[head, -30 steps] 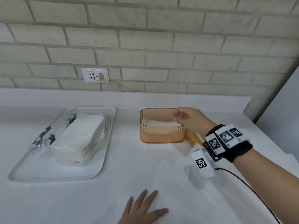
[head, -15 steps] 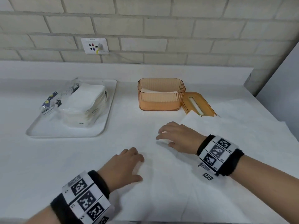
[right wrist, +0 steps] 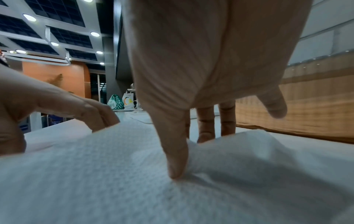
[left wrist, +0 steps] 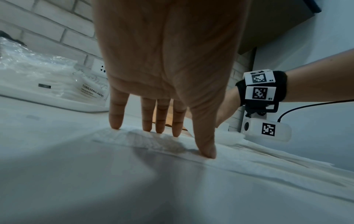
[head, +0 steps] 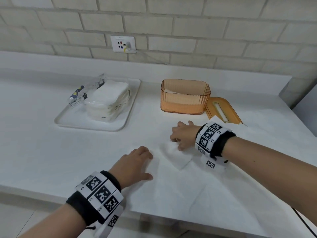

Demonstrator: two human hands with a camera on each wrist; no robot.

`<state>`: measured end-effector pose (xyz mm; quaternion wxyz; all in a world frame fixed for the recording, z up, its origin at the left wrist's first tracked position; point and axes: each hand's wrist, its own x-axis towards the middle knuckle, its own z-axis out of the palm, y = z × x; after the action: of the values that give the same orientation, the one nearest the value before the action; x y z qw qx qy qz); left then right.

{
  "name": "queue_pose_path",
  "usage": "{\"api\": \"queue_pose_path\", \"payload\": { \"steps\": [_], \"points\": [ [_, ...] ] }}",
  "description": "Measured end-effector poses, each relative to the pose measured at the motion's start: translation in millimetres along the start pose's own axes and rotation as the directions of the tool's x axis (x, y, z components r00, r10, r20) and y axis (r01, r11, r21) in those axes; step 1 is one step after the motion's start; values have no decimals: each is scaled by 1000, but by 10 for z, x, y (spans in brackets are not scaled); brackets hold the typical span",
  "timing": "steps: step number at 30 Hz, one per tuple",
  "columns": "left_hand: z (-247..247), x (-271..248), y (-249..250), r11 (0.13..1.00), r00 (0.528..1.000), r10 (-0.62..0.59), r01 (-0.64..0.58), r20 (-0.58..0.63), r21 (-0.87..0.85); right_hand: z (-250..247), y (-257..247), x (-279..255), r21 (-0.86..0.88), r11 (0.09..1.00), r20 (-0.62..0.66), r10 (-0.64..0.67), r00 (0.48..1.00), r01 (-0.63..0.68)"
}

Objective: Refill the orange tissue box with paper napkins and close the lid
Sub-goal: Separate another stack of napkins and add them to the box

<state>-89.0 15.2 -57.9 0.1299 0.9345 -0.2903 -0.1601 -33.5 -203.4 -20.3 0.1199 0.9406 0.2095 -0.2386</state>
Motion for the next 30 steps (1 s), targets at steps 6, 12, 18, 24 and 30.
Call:
{"api": "queue_pose_path", "payload": {
  "steps": [6,12,18,24,30],
  "points": [
    [-27,29,78,993,1000,6,-4,-16,122,-89,230,-251,319,947,-224,100,969,-24],
    [-185,258,345,954,977,212,-206,-2,220,-160,649,-788,752,656,-433,426,794,58],
    [-232,726,771,874,924,296,-365,242,321,158,712,-1127,843,530,-378,468,799,88],
    [-228,930,988,904,913,174,-296,368,308,477,633,-1314,894,444,-292,494,819,52],
    [-391,947,915,953,936,233,-273,264,128,494,641,-1461,912,401,-310,546,779,82]
  ]
}}
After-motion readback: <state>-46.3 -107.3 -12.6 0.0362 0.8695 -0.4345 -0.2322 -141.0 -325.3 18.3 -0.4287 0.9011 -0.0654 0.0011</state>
